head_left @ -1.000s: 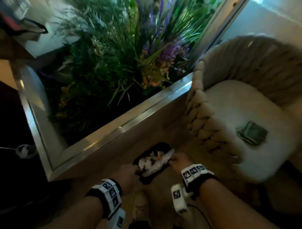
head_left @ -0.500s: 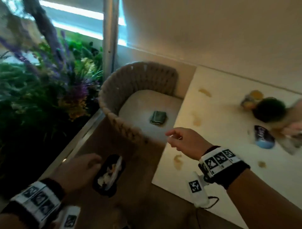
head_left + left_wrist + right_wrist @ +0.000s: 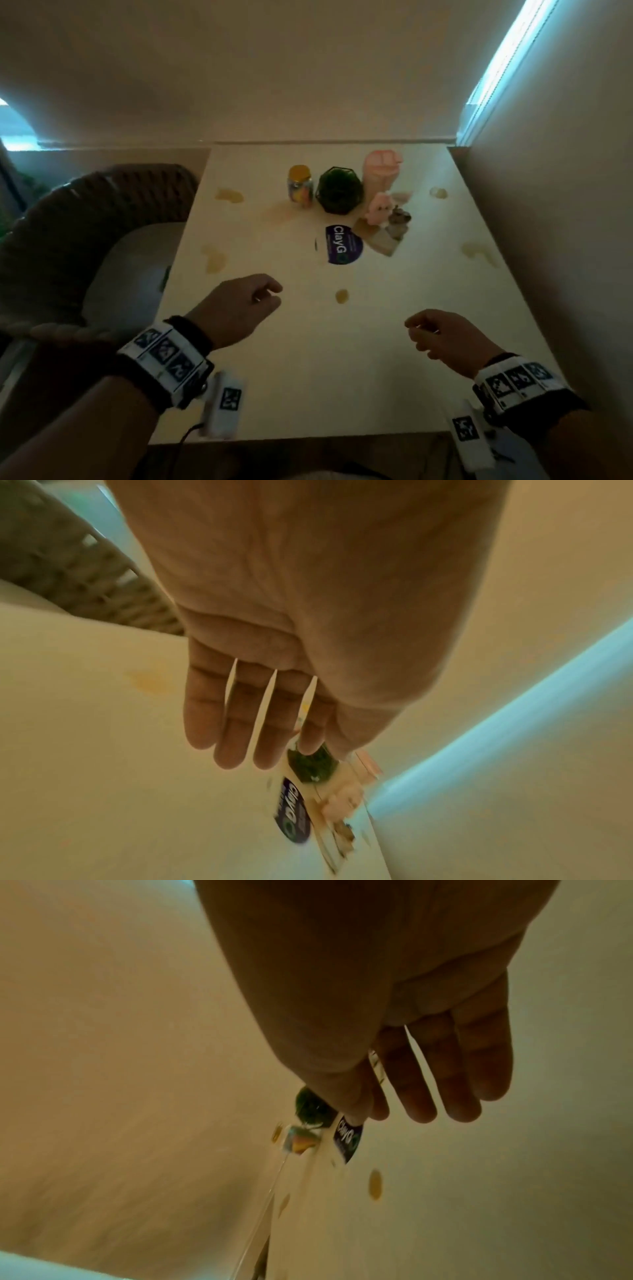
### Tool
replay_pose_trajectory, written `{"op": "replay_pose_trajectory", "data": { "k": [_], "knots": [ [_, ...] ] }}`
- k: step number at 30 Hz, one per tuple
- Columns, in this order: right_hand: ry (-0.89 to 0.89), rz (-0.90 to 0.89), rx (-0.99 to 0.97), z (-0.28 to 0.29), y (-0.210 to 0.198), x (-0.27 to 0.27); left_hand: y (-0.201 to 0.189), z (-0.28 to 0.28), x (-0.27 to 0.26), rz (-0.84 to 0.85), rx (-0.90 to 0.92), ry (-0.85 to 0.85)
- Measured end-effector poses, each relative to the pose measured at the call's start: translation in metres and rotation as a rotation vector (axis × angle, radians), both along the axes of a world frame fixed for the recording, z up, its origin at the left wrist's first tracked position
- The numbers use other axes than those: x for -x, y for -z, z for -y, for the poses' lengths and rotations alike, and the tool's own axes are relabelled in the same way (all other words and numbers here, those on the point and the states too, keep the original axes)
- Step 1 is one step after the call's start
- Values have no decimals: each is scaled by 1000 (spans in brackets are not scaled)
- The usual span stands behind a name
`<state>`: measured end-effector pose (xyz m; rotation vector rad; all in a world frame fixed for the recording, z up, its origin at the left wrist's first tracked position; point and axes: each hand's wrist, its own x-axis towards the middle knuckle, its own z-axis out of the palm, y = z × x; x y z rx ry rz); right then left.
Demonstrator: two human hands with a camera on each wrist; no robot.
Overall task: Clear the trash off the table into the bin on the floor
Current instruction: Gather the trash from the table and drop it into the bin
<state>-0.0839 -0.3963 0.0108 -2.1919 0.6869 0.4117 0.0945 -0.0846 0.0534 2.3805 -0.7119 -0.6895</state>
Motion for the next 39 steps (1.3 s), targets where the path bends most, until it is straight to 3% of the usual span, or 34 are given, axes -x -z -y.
{"op": "replay_pose_trajectory", "data": {
  "k": [5, 10, 17, 23, 28, 35, 39],
  "knots": [
    [190, 32, -33, 32, 16, 29, 10, 95, -12, 21, -43, 131],
    [305, 99, -51, 43, 22, 1, 49, 186, -50, 130, -131, 182],
    [386, 199, -58, 69, 27, -71, 96, 284, -107, 148, -281, -87],
    [291, 182, 100, 104, 49, -140, 129, 312, -127, 125, -372, -285],
    [187, 170, 186, 130, 68, -186, 129, 321, -130, 65, -358, -359],
    [120, 90, 278, 141, 79, -217, 130, 311, -131, -33, -437, -208],
    [168, 53, 298, 135, 87, -218, 130, 312, -122, -62, -361, -276]
  ]
}}
